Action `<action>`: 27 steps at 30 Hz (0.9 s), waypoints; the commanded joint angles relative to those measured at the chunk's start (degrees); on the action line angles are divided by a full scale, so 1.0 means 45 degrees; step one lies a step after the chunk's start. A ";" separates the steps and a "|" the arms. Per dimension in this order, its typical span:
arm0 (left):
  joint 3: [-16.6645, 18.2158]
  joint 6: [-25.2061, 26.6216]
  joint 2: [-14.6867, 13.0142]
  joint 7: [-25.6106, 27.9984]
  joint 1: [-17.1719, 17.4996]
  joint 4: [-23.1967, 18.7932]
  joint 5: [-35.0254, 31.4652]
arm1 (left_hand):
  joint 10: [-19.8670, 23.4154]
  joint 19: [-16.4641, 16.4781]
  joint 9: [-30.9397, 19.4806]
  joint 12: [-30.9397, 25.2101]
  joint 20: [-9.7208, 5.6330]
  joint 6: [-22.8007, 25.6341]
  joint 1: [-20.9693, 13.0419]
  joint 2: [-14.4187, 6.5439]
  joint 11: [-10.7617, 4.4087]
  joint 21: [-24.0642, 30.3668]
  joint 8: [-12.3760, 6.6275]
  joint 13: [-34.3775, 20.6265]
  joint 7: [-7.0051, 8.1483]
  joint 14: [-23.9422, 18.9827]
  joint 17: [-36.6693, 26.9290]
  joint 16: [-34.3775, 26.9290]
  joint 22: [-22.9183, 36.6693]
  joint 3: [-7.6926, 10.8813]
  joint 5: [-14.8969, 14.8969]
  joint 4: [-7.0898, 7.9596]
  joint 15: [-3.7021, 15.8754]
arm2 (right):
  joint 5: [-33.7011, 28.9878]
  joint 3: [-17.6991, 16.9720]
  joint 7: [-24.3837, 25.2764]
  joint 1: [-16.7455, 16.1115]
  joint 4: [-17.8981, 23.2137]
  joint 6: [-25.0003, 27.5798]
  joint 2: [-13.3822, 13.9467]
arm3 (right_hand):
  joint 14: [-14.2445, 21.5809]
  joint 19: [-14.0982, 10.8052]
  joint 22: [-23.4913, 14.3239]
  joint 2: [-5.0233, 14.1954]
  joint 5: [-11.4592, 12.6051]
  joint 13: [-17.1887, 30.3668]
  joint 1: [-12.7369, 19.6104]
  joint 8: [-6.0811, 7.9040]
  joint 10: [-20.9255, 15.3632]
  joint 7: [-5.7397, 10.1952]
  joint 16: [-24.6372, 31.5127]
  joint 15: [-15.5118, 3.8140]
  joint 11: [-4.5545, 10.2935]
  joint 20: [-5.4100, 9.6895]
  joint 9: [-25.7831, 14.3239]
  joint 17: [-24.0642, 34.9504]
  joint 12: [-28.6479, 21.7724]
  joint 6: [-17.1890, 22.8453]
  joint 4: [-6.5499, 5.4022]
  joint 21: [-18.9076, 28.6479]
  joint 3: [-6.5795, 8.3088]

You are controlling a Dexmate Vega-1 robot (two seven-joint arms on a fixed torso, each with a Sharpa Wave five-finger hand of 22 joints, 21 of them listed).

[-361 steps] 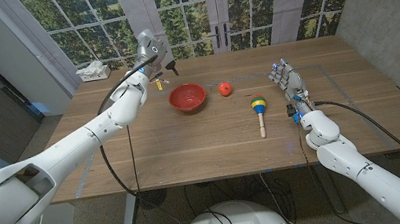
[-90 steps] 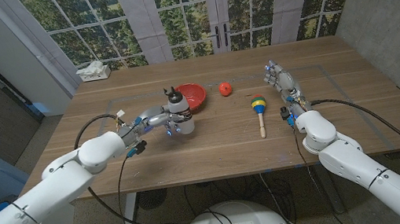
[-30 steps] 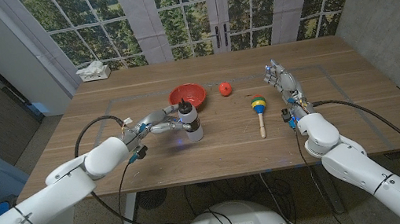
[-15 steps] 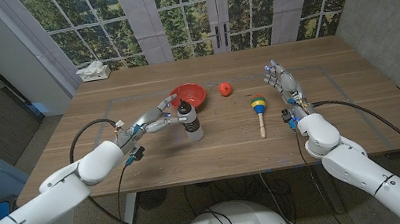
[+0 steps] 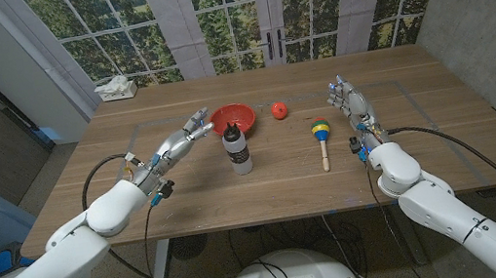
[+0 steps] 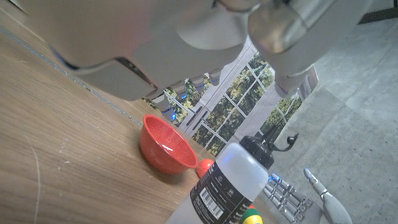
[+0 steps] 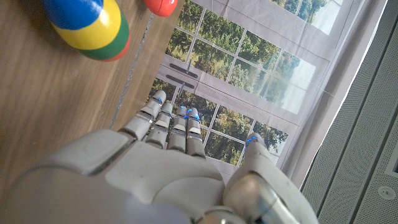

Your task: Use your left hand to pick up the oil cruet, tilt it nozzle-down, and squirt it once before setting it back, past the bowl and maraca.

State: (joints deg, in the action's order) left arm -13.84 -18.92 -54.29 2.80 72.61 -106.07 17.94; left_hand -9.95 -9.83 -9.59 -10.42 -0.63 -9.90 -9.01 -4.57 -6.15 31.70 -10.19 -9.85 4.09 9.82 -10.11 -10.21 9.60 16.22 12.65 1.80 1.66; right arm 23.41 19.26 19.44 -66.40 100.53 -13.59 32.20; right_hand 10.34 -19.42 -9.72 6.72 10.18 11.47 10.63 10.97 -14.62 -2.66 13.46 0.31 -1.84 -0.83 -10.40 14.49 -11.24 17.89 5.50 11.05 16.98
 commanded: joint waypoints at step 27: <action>0.0206 -0.1909 0.3595 -0.0945 -0.1789 0.3118 0.3726 | -0.1314 -0.1104 0.0002 -0.0103 -0.0500 -0.0387 0.0410 -0.1684 0.0446 -0.0692 -0.0074 -0.0019 -0.0685 0.1482 0.0077 -0.0127 -0.0017 0.2217 0.1252 0.1503 0.0325 | 0.0686 -0.0298 0.0020 -0.0507 -0.0201 -0.0433 -0.0052 | 0.0072 -0.0093 -0.0040 -0.0074 -0.0015 0.0010 -0.0356 0.0022 -0.0045 -0.0036 0.0012 0.0116 -0.0060 0.0027 -0.0040 0.0077 -0.0061 -0.0017 -0.0129 0.0049 -0.0074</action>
State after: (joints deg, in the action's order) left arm -12.30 -26.68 -41.86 2.55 68.33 -97.72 27.88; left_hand -9.64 -9.90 -9.60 -10.42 -1.65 -9.91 -6.95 -6.64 -4.59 28.81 -10.19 -9.86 1.29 9.83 -9.59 -10.20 9.46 25.17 17.77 8.31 1.65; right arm 26.74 18.84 17.47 -66.31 98.41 -14.30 32.11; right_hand 10.65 -19.42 -9.72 6.35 10.18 11.47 9.20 10.97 -14.62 -2.66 13.46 0.62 -1.84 -0.82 -10.40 14.78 -11.25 17.89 5.21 11.05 16.69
